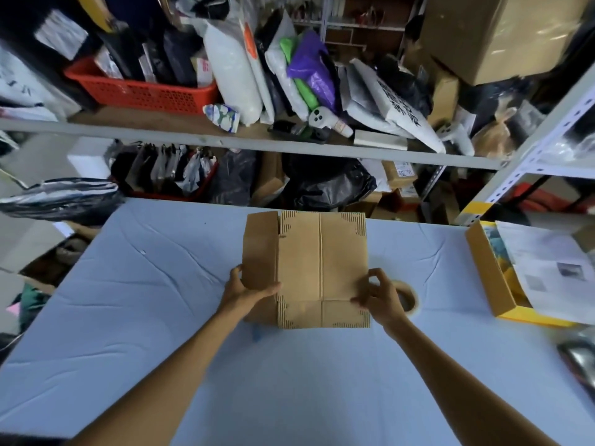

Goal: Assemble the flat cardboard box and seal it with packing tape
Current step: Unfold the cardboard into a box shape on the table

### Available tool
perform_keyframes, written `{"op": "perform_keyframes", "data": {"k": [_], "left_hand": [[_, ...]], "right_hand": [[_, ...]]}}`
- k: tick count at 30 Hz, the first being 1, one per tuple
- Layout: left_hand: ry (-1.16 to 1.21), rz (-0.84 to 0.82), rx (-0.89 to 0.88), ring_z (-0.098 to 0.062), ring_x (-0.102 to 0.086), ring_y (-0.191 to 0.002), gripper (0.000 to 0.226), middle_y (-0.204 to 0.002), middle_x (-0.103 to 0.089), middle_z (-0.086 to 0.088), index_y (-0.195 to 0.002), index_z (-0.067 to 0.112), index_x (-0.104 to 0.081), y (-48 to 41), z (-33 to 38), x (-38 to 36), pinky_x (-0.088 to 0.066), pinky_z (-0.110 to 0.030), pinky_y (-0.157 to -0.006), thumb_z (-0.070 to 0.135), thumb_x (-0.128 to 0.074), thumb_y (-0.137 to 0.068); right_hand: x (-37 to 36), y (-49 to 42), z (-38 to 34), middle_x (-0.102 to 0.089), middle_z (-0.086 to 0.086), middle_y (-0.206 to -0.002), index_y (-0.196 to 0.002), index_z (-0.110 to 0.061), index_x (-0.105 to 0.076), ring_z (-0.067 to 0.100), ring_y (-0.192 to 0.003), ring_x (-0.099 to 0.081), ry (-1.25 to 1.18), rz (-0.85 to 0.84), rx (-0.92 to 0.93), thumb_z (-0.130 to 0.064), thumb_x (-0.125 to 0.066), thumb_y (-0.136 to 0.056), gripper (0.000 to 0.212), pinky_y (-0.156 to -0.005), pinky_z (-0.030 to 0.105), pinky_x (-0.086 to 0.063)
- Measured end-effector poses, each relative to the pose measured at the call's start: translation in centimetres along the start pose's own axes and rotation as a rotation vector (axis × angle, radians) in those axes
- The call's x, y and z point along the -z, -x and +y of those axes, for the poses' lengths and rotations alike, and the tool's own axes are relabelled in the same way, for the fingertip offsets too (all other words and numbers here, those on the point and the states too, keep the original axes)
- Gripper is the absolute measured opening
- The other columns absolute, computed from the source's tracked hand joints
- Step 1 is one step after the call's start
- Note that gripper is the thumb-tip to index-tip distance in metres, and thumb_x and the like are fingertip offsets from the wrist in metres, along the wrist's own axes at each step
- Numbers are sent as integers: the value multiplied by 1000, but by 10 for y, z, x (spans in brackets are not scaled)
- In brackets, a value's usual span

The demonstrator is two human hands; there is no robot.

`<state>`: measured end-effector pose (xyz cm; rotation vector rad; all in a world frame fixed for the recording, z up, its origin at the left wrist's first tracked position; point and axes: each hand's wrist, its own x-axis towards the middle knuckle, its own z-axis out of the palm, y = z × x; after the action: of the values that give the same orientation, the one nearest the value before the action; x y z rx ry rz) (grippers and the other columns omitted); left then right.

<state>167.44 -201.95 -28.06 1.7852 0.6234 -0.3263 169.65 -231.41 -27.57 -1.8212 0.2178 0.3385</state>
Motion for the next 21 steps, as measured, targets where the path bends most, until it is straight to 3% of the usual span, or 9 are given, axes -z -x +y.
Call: {"op": "perform_keyframes", "data": {"k": [2,5,8,11,13,15,17,21], "left_hand": [[36,-9,1,-25,-51,-121,141,-137,-50,-6,-139,22,-26,2,5,-6,-44,-43,-103,71,-82,-19],[81,-28,-23,-25,-50,-121,136,-137,-50,-6,-142,20,-25,7,18,-8,-42,-44,-105,62,-87,-29],[146,-94,-60,-21,-54,-111,103,-131,-54,-8,-142,16,-29,2,25,-10,-45,-35,-98,29,-89,-59],[162,-136,-120,-8,-56,-92,83,-115,-57,-2,-138,17,-36,0,25,-11,-48,-19,-76,10,-82,-69],[187,-148,-143,0,-54,-87,73,-103,-57,7,-130,22,-41,-1,25,-10,-45,-14,-66,6,-80,-71],[226,-155,-148,-5,-56,-94,81,-106,-58,7,-130,26,-41,-1,23,-8,-47,-18,-71,17,-86,-63],[249,-175,-137,-16,-57,-106,107,-115,-59,1,-139,31,-35,-2,21,-6,-50,-29,-84,33,-88,-46],[216,-218,-154,-23,-54,-113,93,-120,-55,-3,-137,40,-35,-2,19,-3,-52,-32,-82,13,-85,-64]], "right_hand": [[2,0,0,-58,20,-103,-118,-23,-45,35,-91,-62,-22,-67,3,17,-66,-76,61,-73,44,-56],[-2,-3,-3,-56,18,-116,-138,-21,-38,36,-105,-59,-128,-111,-3,11,-68,-77,75,-75,37,-57],[-4,-5,-10,-62,16,-112,-127,-16,-50,32,-103,-61,-230,-72,0,-8,-69,-72,58,-74,29,-54],[-5,-6,-13,-66,17,-107,-114,-8,-58,32,-99,-63,-265,-15,14,-7,-68,-87,29,-76,30,-53],[-6,-9,-14,-67,15,-106,-115,-6,-58,31,-97,-65,-240,31,13,-12,-65,-89,27,-79,36,-56],[-7,-11,-16,-66,15,-108,-120,-8,-55,33,-101,-64,-202,37,8,-17,-68,-88,36,-86,45,-54],[-8,-11,-18,-65,13,-109,-125,-13,-53,31,-101,-63,-166,25,29,-17,-68,-88,40,-82,41,-55],[-9,-8,-24,-63,7,-102,-116,-19,-57,20,-90,-62,-156,32,77,-12,-67,-88,31,-66,21,-51]]}}
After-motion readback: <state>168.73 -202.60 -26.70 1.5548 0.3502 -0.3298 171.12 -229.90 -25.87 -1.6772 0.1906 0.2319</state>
